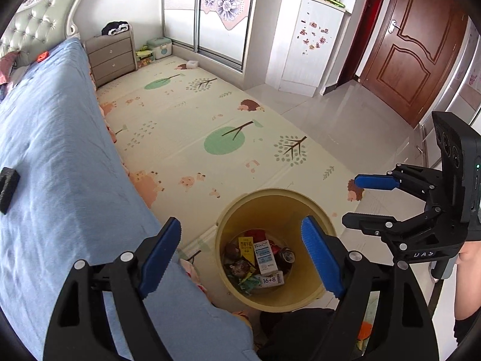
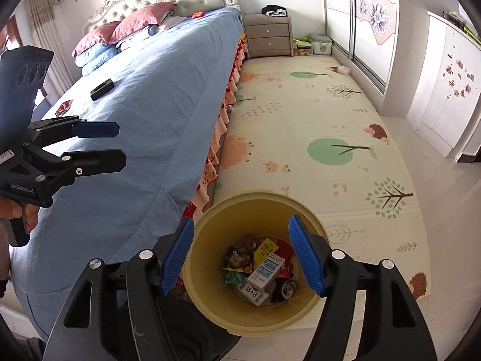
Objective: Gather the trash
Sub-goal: 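Move both open tools back over the bed toward the foam block, then grasp the black foam block with the right tool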
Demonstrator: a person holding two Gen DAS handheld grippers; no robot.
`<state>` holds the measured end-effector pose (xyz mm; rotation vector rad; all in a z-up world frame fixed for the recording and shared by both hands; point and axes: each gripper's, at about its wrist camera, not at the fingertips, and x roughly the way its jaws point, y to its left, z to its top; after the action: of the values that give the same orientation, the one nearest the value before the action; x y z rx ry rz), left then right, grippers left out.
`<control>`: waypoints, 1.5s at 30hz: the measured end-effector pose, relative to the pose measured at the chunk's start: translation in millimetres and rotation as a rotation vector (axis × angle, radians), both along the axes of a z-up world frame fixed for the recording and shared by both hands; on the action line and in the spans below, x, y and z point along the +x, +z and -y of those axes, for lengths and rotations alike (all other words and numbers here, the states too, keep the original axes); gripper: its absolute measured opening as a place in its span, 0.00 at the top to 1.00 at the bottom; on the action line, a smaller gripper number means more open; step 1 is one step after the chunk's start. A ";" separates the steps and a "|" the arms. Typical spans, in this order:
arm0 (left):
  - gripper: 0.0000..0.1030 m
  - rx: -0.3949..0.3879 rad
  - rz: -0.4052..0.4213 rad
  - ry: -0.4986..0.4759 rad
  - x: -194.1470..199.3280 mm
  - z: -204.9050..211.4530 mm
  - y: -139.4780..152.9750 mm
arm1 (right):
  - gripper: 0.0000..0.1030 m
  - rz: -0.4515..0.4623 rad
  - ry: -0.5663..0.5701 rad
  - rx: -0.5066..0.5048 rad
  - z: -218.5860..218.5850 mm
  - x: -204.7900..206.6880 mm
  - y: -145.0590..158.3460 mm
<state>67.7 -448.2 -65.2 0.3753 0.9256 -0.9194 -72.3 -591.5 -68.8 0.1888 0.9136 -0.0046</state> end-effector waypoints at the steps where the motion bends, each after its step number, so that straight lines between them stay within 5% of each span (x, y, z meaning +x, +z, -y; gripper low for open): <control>1: 0.19 -0.003 0.010 0.013 2.0 -10.7 3.3 | 0.37 0.007 0.016 0.000 -7.3 5.2 4.0; 24: 0.14 -0.049 0.106 0.574 124.4 -317.6 32.2 | 0.37 0.111 0.364 -0.018 -242.6 171.5 49.3; 38: 0.12 -0.018 0.171 0.631 181.1 -371.2 26.1 | 0.39 0.121 0.433 -0.016 -314.4 258.9 51.6; 45: 0.12 -0.046 0.171 0.645 200.1 -383.8 22.4 | 0.44 0.143 0.460 -0.134 -342.5 292.6 50.5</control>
<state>267.8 -64.5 -42.8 0.0958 0.7927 -0.3100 220.4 -249.0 -18.3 -0.1468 0.7941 0.3691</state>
